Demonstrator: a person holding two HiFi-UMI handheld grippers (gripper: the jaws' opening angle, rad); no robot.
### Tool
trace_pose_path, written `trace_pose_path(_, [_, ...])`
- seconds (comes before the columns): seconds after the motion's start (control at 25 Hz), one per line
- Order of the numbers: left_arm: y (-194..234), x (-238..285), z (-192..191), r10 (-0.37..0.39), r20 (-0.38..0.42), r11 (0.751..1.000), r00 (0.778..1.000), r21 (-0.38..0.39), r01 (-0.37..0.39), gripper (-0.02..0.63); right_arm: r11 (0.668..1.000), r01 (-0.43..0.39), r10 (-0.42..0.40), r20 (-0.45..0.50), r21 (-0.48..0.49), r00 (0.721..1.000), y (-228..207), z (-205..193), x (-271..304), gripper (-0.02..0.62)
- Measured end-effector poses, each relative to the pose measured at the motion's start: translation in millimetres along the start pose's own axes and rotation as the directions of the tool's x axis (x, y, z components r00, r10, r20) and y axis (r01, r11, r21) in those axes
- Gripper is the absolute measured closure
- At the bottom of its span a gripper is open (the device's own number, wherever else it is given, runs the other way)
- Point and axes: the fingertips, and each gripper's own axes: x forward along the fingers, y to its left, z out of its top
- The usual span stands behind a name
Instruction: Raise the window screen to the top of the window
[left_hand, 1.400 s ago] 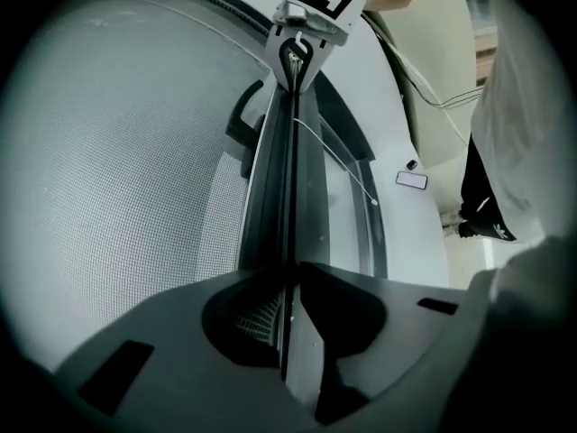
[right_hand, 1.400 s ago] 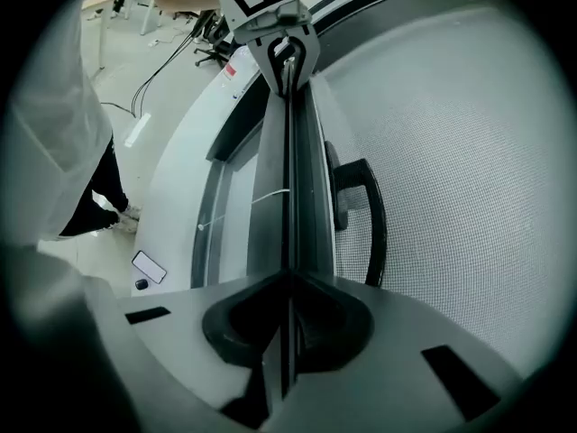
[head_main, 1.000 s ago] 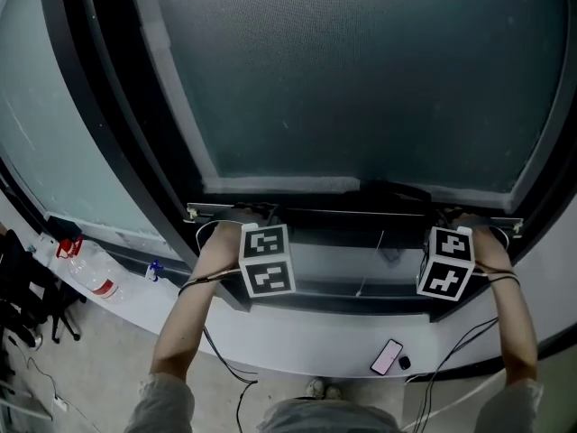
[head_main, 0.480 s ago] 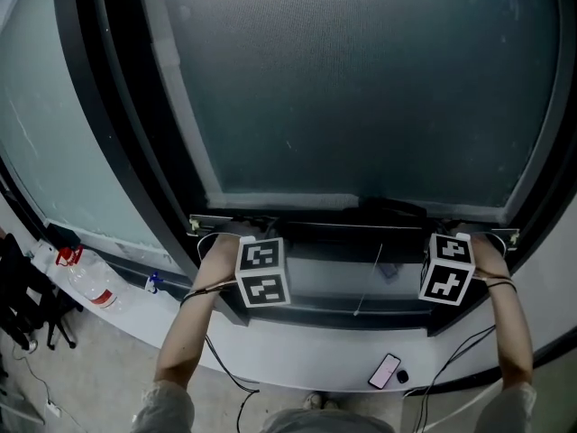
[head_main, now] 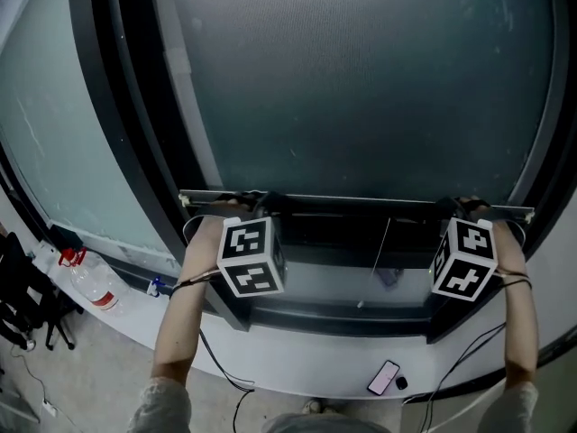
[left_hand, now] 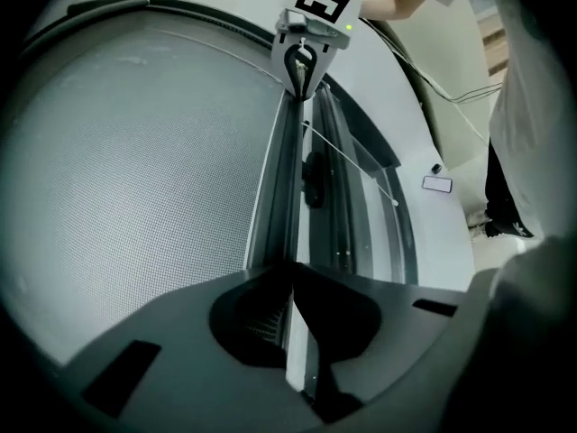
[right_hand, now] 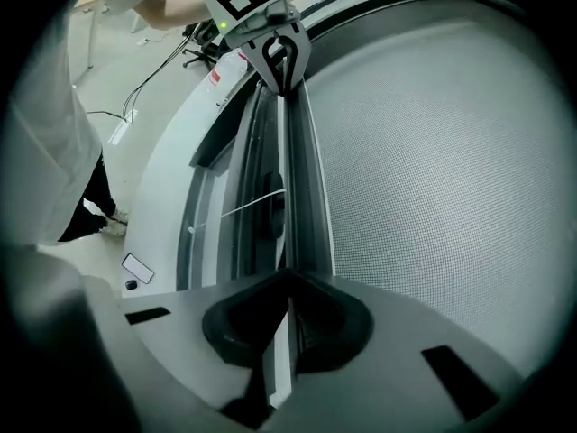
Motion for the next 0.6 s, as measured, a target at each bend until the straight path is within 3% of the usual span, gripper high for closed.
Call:
trace_pose_path(0.28, [74.3, -38.9, 16.0, 0.140, 0.008, 0.990, 0.990, 0.032, -0.141, 0.588, 0.989, 0.146, -0.146, -0.002, -0.019, 0.989, -70.9, 4.5, -43.9, 0.575])
trace_pose_path(0.6, [188.8, -106.5, 38.4, 0.332, 0.004, 0.940, 0.943, 0.083, -0.331, 0.588, 0.934, 0.358, -0.357, 0.030, -0.004, 0.933, -181.4, 14.9, -119.7, 0.575])
